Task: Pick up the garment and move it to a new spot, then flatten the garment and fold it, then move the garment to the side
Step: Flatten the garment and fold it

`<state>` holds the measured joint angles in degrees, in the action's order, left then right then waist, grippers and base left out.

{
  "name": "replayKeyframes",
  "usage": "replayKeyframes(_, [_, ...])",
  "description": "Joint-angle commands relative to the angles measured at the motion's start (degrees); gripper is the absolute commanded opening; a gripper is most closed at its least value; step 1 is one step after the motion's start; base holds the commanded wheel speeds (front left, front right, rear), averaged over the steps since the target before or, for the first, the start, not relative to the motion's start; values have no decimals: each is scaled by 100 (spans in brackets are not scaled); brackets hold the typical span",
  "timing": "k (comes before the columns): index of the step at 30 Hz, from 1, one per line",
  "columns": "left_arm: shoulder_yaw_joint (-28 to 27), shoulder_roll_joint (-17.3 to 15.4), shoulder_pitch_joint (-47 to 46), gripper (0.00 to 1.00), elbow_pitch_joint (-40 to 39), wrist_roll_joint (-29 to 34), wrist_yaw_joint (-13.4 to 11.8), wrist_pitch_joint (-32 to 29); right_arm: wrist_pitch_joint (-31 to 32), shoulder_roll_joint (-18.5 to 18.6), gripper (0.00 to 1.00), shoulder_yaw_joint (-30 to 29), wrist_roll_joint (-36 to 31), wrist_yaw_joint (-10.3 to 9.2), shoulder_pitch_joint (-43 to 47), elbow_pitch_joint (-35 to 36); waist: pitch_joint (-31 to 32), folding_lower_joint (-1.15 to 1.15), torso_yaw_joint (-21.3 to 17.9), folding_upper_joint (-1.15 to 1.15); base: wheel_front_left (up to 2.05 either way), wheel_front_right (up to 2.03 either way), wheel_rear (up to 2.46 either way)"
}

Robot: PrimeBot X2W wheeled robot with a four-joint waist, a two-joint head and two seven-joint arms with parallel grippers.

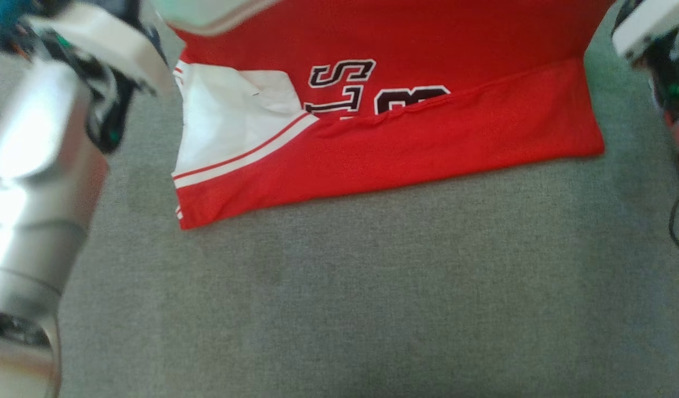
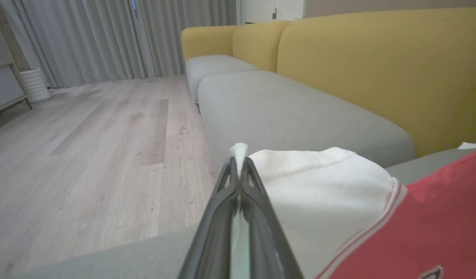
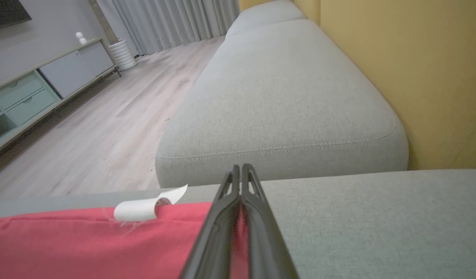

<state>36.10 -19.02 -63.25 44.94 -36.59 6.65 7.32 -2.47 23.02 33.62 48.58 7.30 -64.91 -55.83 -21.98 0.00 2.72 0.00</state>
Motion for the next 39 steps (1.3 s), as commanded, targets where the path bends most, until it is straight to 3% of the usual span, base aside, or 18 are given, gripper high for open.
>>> replayKeyframes(1, [-5, -257, 74, 0, -175, -75, 40, -88, 85, 150, 0, 135, 137, 19, 310, 151, 140, 0, 82, 0, 0, 0, 0])
replayKeyframes(7, [286, -425, 626, 0, -629, -474, 78, -574, 384, 431, 0, 430, 438, 19, 754, 273, 370, 0, 175, 0, 0, 0, 0])
replayKeyframes(13, [914, -983, 1335, 0, -1517, -949, 82, -1505, 1046, 777, 0, 924, 745, 19, 1215, 511, 592, 0, 218, 0, 0, 0, 0])
replayKeyframes(21, [1134, -1618, 1923, 0, -2209, -1677, 83, -2656, 1804, 1133, 0, 1526, 1042, 19, 1450, 877, 787, 0, 135, 0, 0, 0, 0])
replayKeyframes(32, [1233, -1791, 2136, 0, -2629, -1750, -89, -2947, 1844, 1160, 0, 1974, 1167, 19, 1436, 878, 790, 0, 58, 0, 0, 0, 0])
replayKeyframes(33, [1246, -1777, 2149, 0, -2633, -1727, -113, -2925, 1819, 1153, 84, 1963, 1203, 19, 1424, 830, 787, 0, 48, 0, 0, 0, 0])
replayKeyframes(34, [1251, -1761, 2157, 48, -2636, -1697, -134, -2877, 1818, 1128, 100, 1954, 1248, 19, 1415, 782, 787, 0, 39, 0, 0, 0, 0])
replayKeyframes(35, [1240, -1740, 2164, 100, -2629, -1671, -165, -2805, 1805, 1102, 100, 1957, 1283, 19, 1405, 768, 793, 0, 27, 0, 0, 0, 0])
replayKeyframes(39, [1094, -1644, 2163, 100, -2550, -1576, -363, -2367, 1617, 1034, 100, 1875, 1425, 19, 1318, 701, 859, 0, -32, 0, 0, 0, 0])
